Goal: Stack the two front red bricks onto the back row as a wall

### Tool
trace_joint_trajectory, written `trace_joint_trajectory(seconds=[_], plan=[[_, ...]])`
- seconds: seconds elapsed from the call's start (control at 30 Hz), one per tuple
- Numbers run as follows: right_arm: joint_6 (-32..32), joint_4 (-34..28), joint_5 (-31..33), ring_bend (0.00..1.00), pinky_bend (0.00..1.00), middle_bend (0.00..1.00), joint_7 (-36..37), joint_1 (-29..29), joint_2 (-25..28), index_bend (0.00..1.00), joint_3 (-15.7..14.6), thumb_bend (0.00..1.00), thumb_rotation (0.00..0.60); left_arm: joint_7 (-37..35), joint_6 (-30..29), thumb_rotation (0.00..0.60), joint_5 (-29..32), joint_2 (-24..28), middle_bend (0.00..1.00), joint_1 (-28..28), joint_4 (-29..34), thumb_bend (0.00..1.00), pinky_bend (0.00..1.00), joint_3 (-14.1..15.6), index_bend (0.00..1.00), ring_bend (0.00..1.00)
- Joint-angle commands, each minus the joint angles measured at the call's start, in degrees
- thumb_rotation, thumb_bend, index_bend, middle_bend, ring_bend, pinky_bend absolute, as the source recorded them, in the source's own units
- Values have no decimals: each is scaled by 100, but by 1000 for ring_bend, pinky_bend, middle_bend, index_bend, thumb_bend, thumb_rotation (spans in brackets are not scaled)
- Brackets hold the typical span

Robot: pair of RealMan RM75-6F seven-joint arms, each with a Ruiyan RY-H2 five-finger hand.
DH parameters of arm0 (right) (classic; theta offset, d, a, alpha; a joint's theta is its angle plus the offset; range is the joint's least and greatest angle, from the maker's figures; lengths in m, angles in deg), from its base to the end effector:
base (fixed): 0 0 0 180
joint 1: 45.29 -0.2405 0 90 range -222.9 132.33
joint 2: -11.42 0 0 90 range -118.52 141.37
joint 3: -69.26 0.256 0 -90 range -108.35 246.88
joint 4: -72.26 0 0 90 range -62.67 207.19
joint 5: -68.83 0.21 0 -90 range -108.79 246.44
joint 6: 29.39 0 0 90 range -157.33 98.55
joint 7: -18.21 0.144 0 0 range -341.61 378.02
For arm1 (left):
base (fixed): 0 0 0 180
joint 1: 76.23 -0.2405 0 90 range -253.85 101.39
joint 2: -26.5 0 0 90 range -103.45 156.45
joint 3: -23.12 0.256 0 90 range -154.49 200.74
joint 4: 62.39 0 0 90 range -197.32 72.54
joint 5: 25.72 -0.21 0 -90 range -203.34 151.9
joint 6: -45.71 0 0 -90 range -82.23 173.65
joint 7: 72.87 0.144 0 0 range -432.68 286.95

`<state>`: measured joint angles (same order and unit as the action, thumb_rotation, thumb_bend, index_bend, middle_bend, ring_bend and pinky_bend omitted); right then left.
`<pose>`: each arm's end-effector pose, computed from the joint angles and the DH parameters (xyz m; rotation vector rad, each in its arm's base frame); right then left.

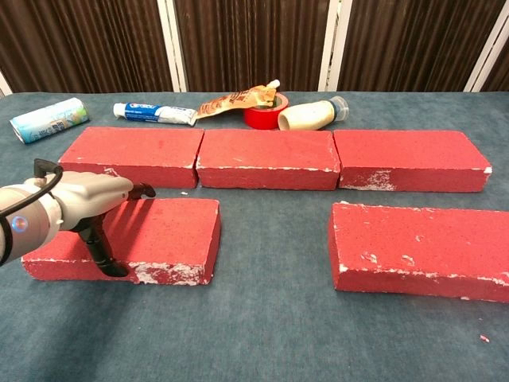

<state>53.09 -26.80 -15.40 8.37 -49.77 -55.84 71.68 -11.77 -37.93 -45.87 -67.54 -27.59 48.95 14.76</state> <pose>-0.2890 -0.1747 0.1262 1.4100 -0.9634 0.8573 -0.1205 0.2678 -0.0294 -1.7594 -1.0549 -0.3576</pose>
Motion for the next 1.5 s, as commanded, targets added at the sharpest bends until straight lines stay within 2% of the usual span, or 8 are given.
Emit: trace_joint_trajectory(seconds=[0.03,0.27,0.47,0.73,0.93,1.1,1.3,1.5], plan=[[1,2,4,0,0,109,4,1,0,139,3,0,600,17,3,600,24,31,220,-4,2,245,185,8,0,124],[-29,13,20,0,0,109,-9,-7,-9,138,-4,0,600,95,-351,600,-260,379,207,-3,449,246,174,-66,0,120],[-15,-4,24,0,0,109,-9,-3,-3,138,2,0,600,328,-731,600,-377,798,191,82,1057,246,156,-276,0,107],[-27,-21,49,0,0,109,36,1,21,136,5,0,600,863,-508,600,82,1082,186,588,1071,245,137,-803,0,101],[-53,-4,71,0,0,109,47,-6,28,133,6,0,600,1126,-34,600,769,973,170,1167,527,246,131,-1334,0,100],[-80,13,78,0,0,109,9,-16,13,131,-5,0,600,1437,371,600,1593,738,172,1766,-271,246,128,-1753,0,100],[-163,65,62,0,0,109,-27,-42,-18,130,-49,0,600,1876,836,600,2540,411,175,2348,-1385,247,127,-1947,0,100],[-229,127,120,0,0,109,-52,-68,-53,127,-43,0,600,2104,1126,600,3064,292,175,2664,-2178,246,123,-2084,0,101]])
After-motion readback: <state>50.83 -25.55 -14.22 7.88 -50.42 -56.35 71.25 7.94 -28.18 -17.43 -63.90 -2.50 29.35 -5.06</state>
